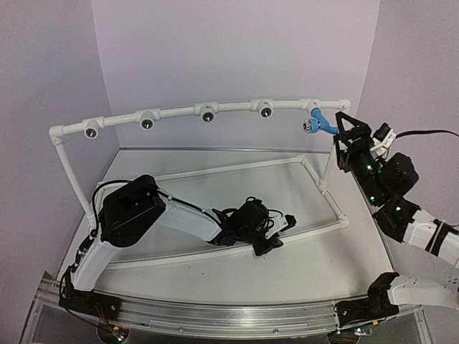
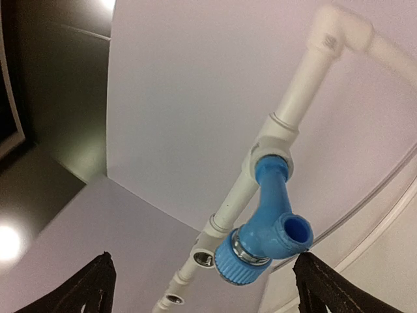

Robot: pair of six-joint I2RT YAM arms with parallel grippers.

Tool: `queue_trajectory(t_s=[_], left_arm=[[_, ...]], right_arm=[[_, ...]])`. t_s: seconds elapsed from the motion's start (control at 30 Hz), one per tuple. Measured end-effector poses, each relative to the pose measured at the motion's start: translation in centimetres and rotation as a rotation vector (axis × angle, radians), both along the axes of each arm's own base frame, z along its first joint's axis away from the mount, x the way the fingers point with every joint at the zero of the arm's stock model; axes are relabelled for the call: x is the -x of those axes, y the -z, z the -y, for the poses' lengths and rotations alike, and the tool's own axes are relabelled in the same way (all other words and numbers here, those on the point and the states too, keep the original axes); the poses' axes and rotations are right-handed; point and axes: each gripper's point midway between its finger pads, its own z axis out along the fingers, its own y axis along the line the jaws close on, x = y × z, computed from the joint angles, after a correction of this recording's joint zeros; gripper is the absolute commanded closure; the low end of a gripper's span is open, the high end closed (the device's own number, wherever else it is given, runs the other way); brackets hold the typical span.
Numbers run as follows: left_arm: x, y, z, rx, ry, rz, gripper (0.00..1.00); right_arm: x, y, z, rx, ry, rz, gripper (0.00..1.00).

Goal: Install the water faucets

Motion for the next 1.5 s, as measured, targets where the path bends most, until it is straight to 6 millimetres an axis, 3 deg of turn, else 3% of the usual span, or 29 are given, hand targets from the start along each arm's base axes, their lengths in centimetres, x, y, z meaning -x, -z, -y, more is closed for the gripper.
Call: queue_trajectory(t_s=[0.1, 0.23, 0.37, 0.57, 0.73, 0.83, 0.93, 1.17, 1.23, 1.5], left_arm=[[0.0, 0.0, 0.0, 0.0, 0.0, 0.0, 1.0], [0.0, 0.0, 0.0, 0.0, 0.001, -0.001, 1.0], [0.0, 0.0, 0.0, -0.005, 0.001, -0.003, 1.0], [0.0, 0.1, 0.1, -0.008, 0.001, -0.004, 1.0], [0.0, 0.0, 0.1, -0.01, 0.001, -0.006, 1.0], [0.0, 0.0, 0.1, -0.011, 0.002, -0.007, 1.0], [0.0, 0.1, 0.1, -0.011, 0.002, -0.007, 1.0], [0.0, 0.1, 0.1, -0.011, 0.002, -0.008, 1.0], [0.0, 0.0, 0.1, -0.011, 0.002, -0.008, 1.0], [0.3, 0.1, 0.2, -0.01, 0.011, -0.015, 1.0]], right_arm=[[1.4, -1.3, 0.4, 0.452, 0.107, 0.098, 0.02], [1.5, -2.3, -0.2, 1.108, 0.183, 0.211, 0.02], [0.8, -1.2, -0.3, 1.63, 0.196, 0.311, 0.03], [-2.0, 0.7, -0.1, 2.188, 0.195, 0.395, 0.07], [-4.2, 2.9, -0.8, 2.45, 0.177, 0.413, 0.21], [-5.4, 3.0, -1.7, 2.481, 0.219, 0.406, 0.38], [-6.6, 2.9, -2.4, 2.442, 0.285, 0.355, 0.67], [-7.5, 2.4, -2.5, 2.185, 0.376, 0.196, 0.97], [-7.5, 2.2, -2.4, 2.034, 0.39, 0.144, 1.0], [-6.5, 1.3, -1.6, 1.156, 0.345, -0.061, 1.0]])
